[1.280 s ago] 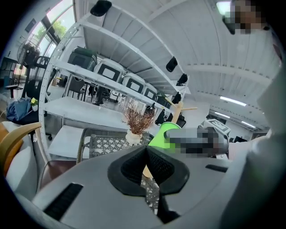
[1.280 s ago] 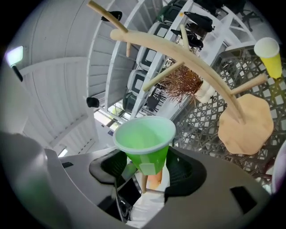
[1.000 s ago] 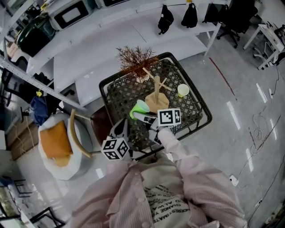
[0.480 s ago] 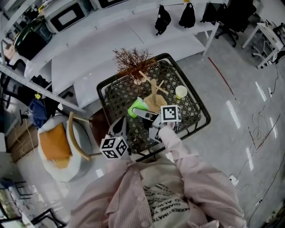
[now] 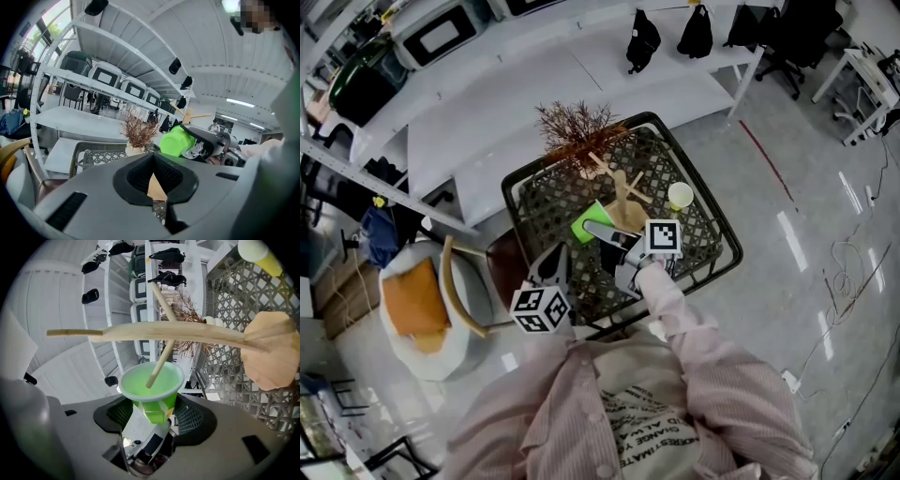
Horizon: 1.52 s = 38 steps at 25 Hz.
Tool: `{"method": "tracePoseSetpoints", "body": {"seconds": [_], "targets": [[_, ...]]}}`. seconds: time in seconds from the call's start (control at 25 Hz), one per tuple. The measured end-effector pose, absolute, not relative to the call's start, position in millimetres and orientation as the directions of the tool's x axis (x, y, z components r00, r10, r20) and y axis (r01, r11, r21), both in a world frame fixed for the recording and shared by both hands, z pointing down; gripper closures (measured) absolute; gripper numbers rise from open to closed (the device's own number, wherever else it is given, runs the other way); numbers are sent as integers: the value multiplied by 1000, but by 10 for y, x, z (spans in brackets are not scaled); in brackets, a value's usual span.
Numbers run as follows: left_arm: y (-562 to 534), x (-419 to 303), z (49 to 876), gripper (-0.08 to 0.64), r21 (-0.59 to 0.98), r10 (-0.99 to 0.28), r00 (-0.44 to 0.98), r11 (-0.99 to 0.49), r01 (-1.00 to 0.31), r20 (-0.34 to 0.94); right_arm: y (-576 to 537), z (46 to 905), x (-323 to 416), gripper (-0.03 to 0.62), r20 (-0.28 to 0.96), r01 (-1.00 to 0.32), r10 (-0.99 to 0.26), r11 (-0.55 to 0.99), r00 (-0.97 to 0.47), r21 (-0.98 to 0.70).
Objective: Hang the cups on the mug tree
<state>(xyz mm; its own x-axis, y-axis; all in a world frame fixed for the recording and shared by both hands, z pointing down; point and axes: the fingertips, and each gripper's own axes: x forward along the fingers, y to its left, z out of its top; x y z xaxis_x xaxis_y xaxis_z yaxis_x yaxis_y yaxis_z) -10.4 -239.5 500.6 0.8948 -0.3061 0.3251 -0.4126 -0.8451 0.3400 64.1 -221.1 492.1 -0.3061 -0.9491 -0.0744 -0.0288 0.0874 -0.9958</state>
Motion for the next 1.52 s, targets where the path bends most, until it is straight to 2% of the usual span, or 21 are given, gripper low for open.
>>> {"method": "tracePoseSetpoints", "body": {"seconds": [0.64,1.12,1.52], "targets": [[-2352,72,4922,561,330,-304,896,-851,-408,322,-2231,4932,933,324,-146,187,-969,108,-199,-976],[-2332,82,4969,561,328,-309,889,-847,-418,337,-2213,5001,1018,318,-142,234,-979,106,-145,-967],[-2263,103,4956,561,345,-281,906,-856,-386,317,-2130,5074,1020,265,-111,218,-990,89,-91,-972]]}}
